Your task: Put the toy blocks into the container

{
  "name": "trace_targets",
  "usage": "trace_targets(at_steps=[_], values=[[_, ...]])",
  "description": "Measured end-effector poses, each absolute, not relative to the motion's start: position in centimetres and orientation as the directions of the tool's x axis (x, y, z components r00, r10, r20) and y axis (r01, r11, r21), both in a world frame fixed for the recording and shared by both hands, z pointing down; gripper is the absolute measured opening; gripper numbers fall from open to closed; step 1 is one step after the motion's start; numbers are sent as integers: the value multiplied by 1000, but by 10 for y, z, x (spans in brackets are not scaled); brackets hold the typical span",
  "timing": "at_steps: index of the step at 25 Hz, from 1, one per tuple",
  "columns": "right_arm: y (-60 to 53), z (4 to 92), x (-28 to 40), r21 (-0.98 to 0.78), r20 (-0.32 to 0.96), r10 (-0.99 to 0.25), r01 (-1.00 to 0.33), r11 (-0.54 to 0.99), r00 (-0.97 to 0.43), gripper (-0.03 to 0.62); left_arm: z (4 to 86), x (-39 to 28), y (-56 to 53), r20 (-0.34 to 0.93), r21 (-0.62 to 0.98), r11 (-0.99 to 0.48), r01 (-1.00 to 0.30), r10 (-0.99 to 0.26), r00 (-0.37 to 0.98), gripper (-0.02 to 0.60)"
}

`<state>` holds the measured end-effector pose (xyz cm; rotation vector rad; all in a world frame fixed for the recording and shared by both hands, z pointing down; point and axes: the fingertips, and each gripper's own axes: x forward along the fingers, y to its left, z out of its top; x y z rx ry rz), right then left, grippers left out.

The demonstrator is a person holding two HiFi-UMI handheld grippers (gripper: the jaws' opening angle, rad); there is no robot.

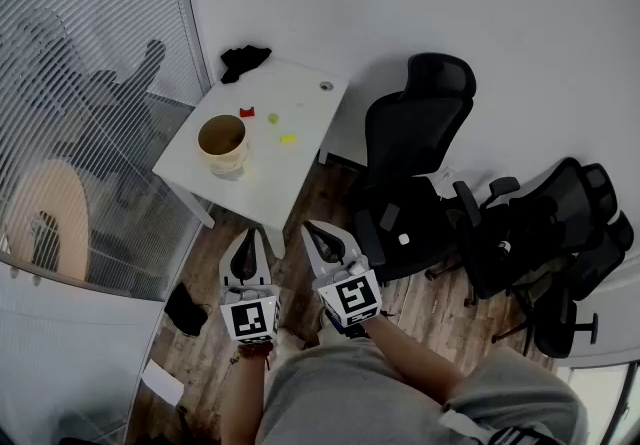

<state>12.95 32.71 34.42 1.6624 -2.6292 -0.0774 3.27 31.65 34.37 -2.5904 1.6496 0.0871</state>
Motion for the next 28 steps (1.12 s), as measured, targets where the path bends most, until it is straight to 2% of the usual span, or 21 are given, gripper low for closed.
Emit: trace_targets(at_steps=[4, 14, 24, 28], values=[[328, 346, 103, 36, 33, -890, -890, 455, -454, 11, 345, 12, 317, -63, -27, -435, -900, -898, 436, 8], [307, 344, 69, 171, 57, -895, -879, 445, -442, 11, 361, -53, 311, -67, 15, -419, -908, -906, 417, 8], [246, 368, 104, 153, 81, -915, -902, 403, -395, 11, 363, -47, 273, -32, -41, -450, -892, -892, 451, 8], [207, 382, 117, 155, 105, -897, -884, 441, -429, 12, 371, -41, 241, -20, -19, -438, -899, -899, 438, 8]])
